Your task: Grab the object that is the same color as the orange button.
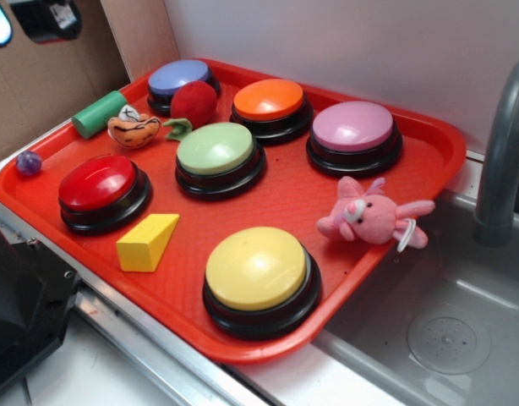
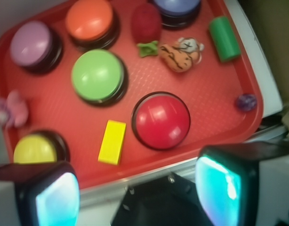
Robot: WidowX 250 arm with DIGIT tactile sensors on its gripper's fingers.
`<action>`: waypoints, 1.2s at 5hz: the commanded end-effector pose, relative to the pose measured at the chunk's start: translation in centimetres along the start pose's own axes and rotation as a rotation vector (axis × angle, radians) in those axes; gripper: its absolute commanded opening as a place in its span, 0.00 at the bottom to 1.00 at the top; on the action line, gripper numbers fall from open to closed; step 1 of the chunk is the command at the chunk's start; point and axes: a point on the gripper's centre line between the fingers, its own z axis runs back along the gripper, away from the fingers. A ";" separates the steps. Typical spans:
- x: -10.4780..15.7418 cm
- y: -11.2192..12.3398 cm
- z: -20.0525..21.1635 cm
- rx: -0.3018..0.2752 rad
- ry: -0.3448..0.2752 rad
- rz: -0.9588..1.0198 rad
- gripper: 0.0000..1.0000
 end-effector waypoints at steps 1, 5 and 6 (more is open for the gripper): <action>4.1 3.4 -3.8 0.017 -0.164 0.333 1.00; 9.7 6.0 -12.9 0.050 -0.224 0.501 1.00; 9.9 6.3 -14.1 0.066 -0.215 0.507 1.00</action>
